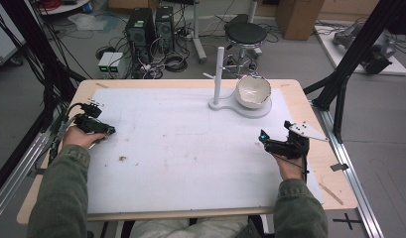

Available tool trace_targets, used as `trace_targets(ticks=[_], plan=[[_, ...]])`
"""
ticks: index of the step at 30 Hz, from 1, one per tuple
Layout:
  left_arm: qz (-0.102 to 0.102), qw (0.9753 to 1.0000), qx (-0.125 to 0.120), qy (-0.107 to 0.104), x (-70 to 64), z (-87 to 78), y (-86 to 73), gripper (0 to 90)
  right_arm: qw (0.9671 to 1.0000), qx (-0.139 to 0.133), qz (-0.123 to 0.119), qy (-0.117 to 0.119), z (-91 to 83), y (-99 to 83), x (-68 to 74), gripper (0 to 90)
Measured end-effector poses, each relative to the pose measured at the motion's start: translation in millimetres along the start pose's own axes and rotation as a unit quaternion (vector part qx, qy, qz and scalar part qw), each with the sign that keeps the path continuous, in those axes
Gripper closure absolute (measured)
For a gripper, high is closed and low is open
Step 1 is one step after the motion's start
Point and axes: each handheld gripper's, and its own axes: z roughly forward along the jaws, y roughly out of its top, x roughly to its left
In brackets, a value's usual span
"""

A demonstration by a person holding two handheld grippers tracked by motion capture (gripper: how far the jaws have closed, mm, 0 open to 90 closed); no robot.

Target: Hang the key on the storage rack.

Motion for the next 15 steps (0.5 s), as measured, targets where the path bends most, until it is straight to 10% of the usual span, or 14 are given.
trace_targets(ticks=[15], plan=[[-0.006,0.9999,0.004,-0.011,-0.7,-1.1,-0.2,83.0,0.9999,-0.005,-0.009,0.001,-0.6,0.4,0.8,1.4]])
